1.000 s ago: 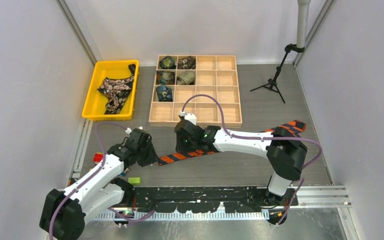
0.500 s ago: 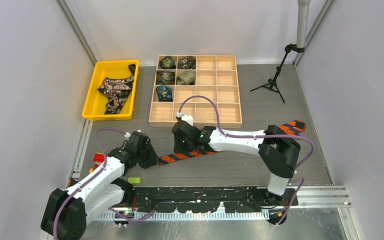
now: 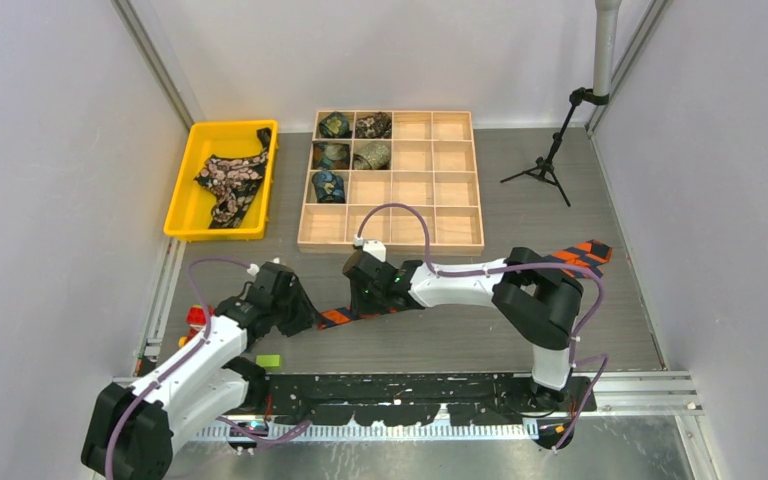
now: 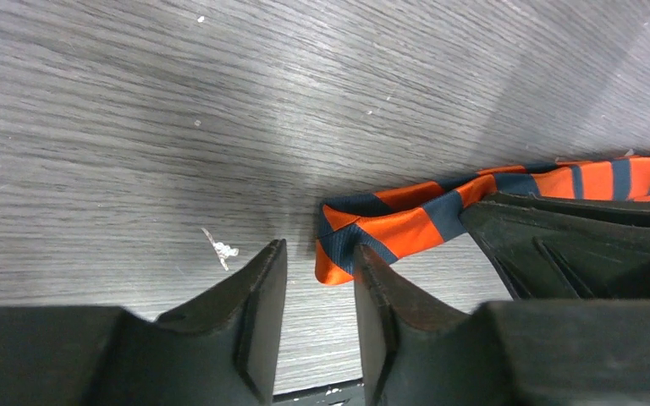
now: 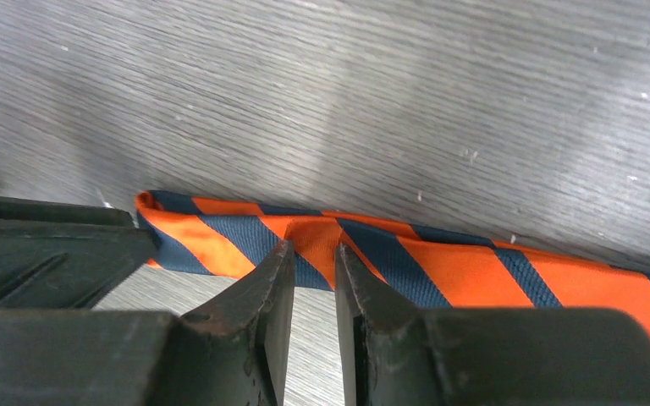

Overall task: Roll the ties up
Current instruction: Roll the tie at the center of the board.

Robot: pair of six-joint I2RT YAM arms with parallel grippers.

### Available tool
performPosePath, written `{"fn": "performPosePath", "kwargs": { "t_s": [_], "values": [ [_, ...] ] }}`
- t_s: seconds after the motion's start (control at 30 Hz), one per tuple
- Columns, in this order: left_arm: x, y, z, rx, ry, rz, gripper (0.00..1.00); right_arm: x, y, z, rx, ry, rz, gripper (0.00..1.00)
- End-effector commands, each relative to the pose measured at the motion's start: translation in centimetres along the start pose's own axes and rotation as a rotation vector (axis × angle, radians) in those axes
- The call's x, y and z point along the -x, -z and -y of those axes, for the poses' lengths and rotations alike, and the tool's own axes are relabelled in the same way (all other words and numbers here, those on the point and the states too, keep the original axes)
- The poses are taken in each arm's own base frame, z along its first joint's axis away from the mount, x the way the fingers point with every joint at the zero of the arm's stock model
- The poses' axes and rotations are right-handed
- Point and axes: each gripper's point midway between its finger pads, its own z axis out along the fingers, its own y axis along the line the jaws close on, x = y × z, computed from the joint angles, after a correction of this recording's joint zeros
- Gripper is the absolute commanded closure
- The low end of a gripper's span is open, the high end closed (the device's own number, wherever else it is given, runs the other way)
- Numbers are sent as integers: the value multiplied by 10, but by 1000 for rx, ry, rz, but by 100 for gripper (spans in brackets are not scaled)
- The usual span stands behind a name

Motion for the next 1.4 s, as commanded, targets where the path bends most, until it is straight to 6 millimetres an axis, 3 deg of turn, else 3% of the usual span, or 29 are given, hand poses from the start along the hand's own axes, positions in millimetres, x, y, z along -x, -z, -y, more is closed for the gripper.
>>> {"fn": "performPosePath", "kwargs": {
  "t_s": [0.0, 0.23, 0.67, 0.83, 0.93, 1.1, 1.37],
  "values": [
    [7, 8, 6, -24, 35, 39, 61, -5, -9, -1, 18, -21, 2, 70],
    [3, 5, 0, -20, 121, 47, 63, -14, -17, 6, -1, -25, -14, 71],
    [-3, -8, -7, -27, 267, 61, 67, -18, -13, 15, -18, -25, -12, 71],
    [-2, -10, -9, -22, 259, 69, 81, -17, -12, 15, -14, -26, -9, 71],
    [-1, -11, -8, -29, 230, 76, 91, -12, -7, 10, -2, -24, 5, 71],
    [8, -2, -3, -33, 127, 95, 100, 7, 9, -8, 27, -2, 36, 71],
    [21, 18, -4, 4, 5, 139, 100, 33, 42, -47, 103, 28, 89, 70]
  ]
}}
